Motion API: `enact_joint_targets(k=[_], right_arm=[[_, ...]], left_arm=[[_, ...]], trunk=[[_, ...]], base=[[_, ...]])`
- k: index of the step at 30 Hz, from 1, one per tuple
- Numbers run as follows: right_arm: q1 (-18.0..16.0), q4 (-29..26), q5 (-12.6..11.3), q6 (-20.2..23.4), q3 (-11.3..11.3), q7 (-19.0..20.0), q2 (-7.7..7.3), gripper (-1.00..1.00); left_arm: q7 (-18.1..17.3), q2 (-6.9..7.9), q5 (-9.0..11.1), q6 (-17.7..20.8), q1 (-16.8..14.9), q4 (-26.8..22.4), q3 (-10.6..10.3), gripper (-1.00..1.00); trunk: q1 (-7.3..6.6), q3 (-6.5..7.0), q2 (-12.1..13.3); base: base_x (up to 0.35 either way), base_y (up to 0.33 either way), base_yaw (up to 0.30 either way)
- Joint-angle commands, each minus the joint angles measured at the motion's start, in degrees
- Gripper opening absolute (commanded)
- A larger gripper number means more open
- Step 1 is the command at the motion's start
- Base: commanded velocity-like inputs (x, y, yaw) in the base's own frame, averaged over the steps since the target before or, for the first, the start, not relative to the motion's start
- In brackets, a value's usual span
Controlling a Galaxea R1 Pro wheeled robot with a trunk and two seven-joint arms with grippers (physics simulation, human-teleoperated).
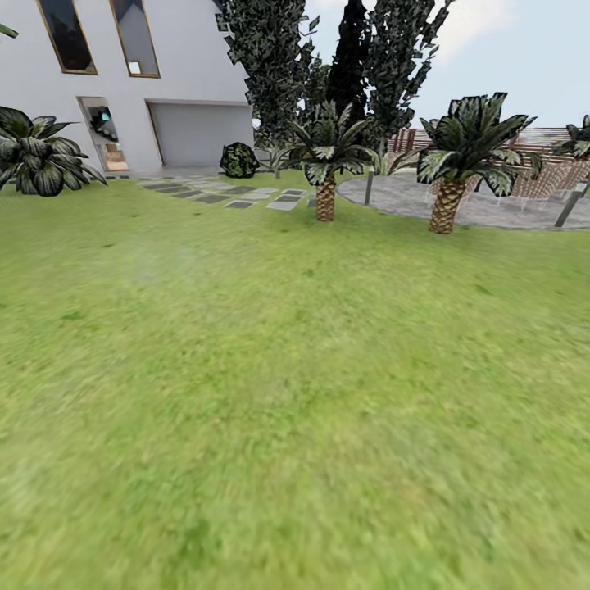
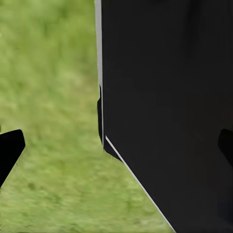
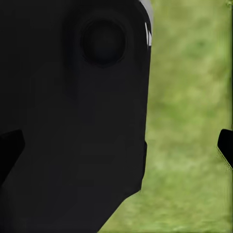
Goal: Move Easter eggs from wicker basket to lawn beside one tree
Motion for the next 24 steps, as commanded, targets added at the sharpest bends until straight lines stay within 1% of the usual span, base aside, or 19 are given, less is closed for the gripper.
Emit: enact_joint_targets(k=[1, 7, 21, 24], right_arm=[[0.0, 0.0, 0.0, -0.3, 0.0, 0.0, 0.02, 1.00], [0.0, -0.2, -0.4, -0.6, -0.3, 0.0, 0.09, 1.00], [0.0, -0.1, 0.0, -0.6, -0.1, -0.2, 0.31, 1.00], [0.0, -0.2, -0.1, -0.6, -0.1, -0.2, 0.27, 1.00]], left_arm=[[0.0, 0.00, 0.1, 0.0, 0.0, 0.0, 0.0, 1.00], [0.0, 0.00, 0.1, 0.0, 0.0, 0.0, 0.0, 1.00], [0.0, 0.00, 0.1, 0.0, 0.0, 0.0, 0.0, 1.00], [0.0, 0.00, 0.1, 0.0, 0.0, 0.0, 0.0, 1.00]], trunk=[[0.03, -0.05, 0.0], [0.03, -0.07, 0.0], [0.03, -0.58, 0.0], [0.03, -0.63, 0.0]], base=[[0.343, 0.000, 0.002], [0.343, 0.000, 0.024], [0.343, 0.000, 0.244], [0.343, 0.000, 0.144]])
